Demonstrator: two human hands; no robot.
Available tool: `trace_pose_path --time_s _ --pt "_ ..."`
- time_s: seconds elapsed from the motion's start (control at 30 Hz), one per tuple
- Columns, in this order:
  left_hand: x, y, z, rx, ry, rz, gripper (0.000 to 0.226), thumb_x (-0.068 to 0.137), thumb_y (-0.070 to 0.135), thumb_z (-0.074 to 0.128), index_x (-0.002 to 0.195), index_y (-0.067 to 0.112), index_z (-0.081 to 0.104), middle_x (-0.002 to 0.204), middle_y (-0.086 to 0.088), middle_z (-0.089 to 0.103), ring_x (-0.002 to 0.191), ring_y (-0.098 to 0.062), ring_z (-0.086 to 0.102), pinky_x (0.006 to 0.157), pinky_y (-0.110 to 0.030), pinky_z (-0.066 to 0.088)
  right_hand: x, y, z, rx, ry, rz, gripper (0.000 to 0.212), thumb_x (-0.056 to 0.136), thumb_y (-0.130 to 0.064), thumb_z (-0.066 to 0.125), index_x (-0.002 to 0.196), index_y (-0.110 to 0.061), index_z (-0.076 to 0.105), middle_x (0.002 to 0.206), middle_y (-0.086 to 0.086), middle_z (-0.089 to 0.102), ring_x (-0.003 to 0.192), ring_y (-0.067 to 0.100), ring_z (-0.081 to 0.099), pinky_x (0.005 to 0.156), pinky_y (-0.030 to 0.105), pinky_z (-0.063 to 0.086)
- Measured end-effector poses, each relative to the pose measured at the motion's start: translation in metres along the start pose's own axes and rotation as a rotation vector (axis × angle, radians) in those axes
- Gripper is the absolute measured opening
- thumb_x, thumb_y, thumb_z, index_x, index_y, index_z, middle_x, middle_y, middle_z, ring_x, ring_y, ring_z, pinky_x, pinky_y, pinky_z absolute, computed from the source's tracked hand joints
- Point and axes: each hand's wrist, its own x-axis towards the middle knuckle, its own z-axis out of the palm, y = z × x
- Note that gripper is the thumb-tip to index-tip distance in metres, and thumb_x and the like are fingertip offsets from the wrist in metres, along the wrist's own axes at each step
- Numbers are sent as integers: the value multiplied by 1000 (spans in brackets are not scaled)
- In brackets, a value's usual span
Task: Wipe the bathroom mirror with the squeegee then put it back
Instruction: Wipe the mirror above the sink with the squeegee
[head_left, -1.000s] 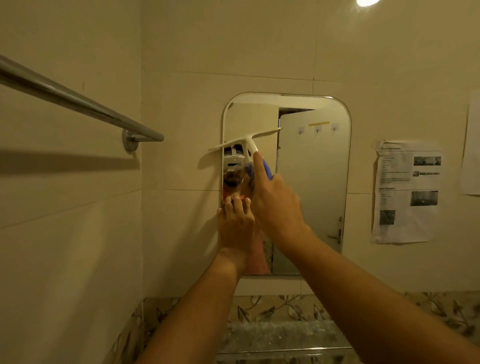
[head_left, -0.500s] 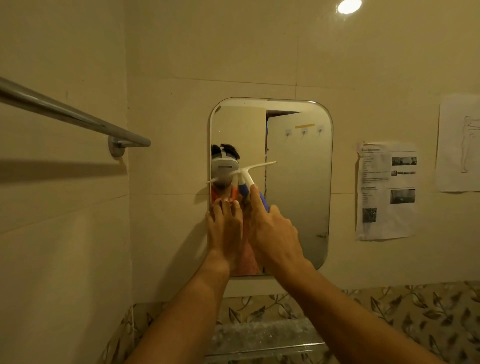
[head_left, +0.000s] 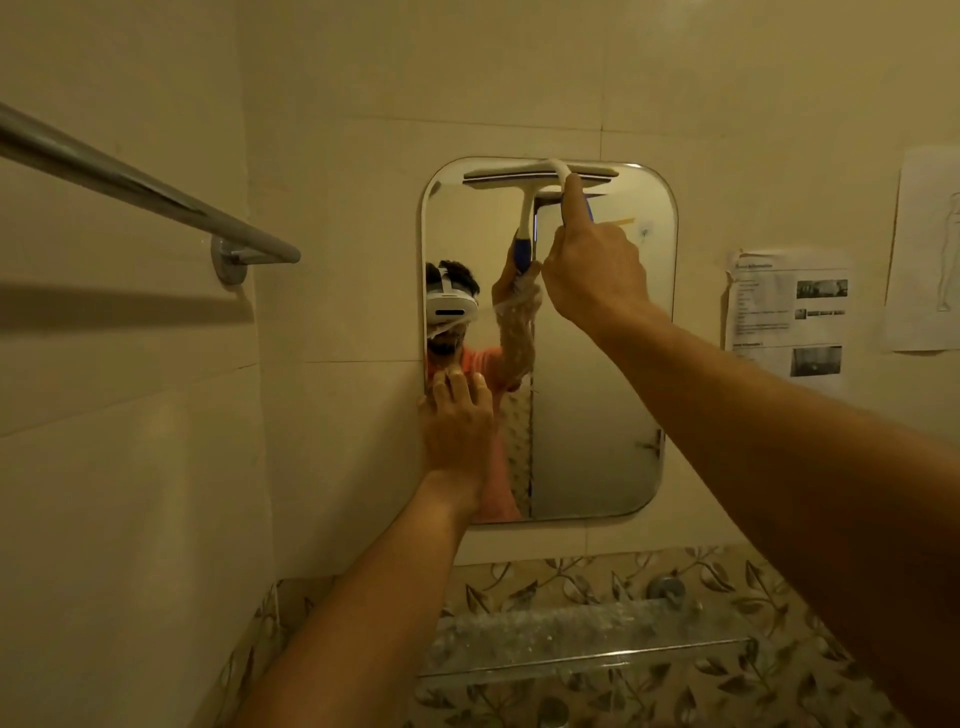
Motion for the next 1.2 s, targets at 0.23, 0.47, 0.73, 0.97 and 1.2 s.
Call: trace_pose_path --time_s 0.23,0.47,0.73,0.97,1.2 --pt "-2 0 -2 10 7 10 57 80 22 77 133 10 58 136 -22 54 121 -40 54 90 -51 52 -32 4 20 9 9 24 73 103 -20 45 160 -25 1 87 9 58 59 14 49 49 23 32" --pt "0 -3 -8 19 -83 54 71 85 27 74 146 9 42 148 -26 42 133 -43 43 101 -56 44 -99 22 46 50 -42 63 73 102 -20 45 159 -29 1 79 4 59 56 13 54 45 24 41" --pt "-2 -2 -12 72 -81 40 73 81 33 79 140 11 43 144 -23 45 129 -39 47 98 -53 48 -151 32 57 -26 -147 144 74 104 -28 40 160 -31 -9 95 13 54 68 20 52 55 32 41" --pt "0 -3 -16 62 -133 36 80 82 32 79 148 13 38 150 -22 39 136 -40 40 102 -55 45 -107 34 7 130 -51 36 56 107 -26 36 158 -31 14 71 -1 50 52 10 46 44 21 36" --pt "-1 1 -18 49 -143 30 76 88 24 72 152 12 33 155 -22 34 140 -39 35 107 -55 40 -9 54 -35 32 98 133 55 108 -20 32 159 -30 15 72 3 48 59 18 49 48 28 37"
